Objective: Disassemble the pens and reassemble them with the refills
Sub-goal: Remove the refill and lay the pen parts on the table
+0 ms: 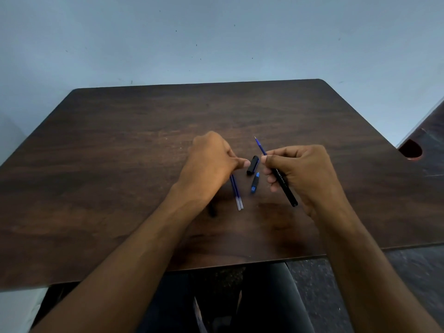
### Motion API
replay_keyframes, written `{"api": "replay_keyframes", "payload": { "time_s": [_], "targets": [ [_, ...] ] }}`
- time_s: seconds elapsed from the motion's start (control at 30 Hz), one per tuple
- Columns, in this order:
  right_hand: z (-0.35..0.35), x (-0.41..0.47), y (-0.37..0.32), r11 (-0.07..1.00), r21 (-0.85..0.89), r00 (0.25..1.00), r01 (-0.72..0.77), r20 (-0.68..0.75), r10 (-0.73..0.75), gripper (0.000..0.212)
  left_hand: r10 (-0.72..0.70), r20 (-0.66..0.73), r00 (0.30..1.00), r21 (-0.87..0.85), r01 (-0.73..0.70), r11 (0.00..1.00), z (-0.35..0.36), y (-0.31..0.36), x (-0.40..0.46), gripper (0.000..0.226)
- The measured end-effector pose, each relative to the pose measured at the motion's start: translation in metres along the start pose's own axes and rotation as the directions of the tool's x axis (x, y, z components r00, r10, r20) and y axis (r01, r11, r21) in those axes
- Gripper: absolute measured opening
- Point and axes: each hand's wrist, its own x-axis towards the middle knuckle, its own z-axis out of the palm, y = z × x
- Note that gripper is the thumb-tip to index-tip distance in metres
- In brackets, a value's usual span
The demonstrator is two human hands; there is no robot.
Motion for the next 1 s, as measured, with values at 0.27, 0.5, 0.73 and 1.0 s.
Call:
{"api": "replay_keyframes", "payload": {
  "time_s": [0.27,0.5,0.73,1.0],
  "targets": [
    [0.018,-0.007,-0.006,0.995,0.103,0.999,0.017,0.043,-0.022,0.009,0.032,0.015,0.999,-0.376,-0.024,0.926,-0.017,-0.019,-0.033,0.02],
    [0.03,-0.01,-0.005,0.993,0.098,0.998,0.059,0.002,-0.059,0.007,-0.032,0.13,0.991,-0.55,0.099,0.829,-0.007,-0.023,-0.047,0.027],
    [0.043,-0.012,-0.007,0.984,0.167,0.998,0.057,-0.037,-0.052,0.01,-0.013,0.154,0.988,-0.734,0.124,0.668,-0.01,-0.023,-0.049,0.04],
    [0.046,-0.01,-0.01,0.994,0.101,0.999,0.032,-0.007,-0.032,0.016,0.024,0.079,0.997,-0.686,0.036,0.726,-0.012,-0.032,-0.048,0.036]
  ]
}}
